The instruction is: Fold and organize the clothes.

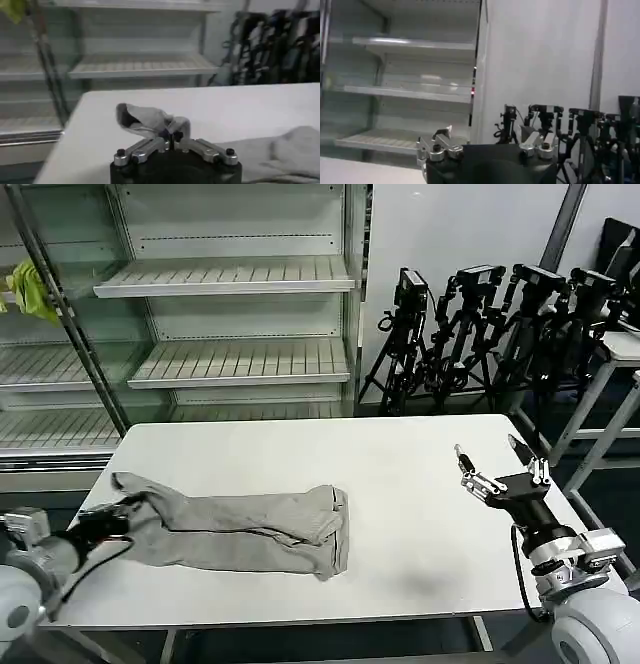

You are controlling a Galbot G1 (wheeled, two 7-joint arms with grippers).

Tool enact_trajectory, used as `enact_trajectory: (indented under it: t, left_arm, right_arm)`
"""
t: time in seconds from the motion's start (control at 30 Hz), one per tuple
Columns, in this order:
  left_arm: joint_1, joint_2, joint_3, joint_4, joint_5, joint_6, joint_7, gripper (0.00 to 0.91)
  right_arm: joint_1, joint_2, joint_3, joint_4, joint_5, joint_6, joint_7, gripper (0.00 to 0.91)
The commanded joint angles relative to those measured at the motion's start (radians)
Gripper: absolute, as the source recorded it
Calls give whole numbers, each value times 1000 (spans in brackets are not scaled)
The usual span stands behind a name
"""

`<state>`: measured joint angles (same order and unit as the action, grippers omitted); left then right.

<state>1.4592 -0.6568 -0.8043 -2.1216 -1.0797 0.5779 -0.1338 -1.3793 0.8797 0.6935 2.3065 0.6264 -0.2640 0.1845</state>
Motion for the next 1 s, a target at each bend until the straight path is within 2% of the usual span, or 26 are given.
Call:
enact_trajectory:
  t: [0.03, 0.3, 0.53, 1.0]
  left_arm:
    - [-126, -104, 215, -118, -5, 0, 2, 40]
    - [-280, -173, 333, -123, -15, 0, 6, 50]
    - [-385, -194, 432, -72, -12, 0, 5, 40]
    - [-429, -210, 543, -50, 38, 0, 14, 40]
  right_arm:
    - [-6, -50, 23, -69, 18, 40, 13, 907]
    - [13, -53, 28, -185, 18, 61, 29, 907]
    - [1, -35, 32, -201, 6, 58, 34, 907]
    - [-62, -8, 80, -182, -6, 60, 27, 907]
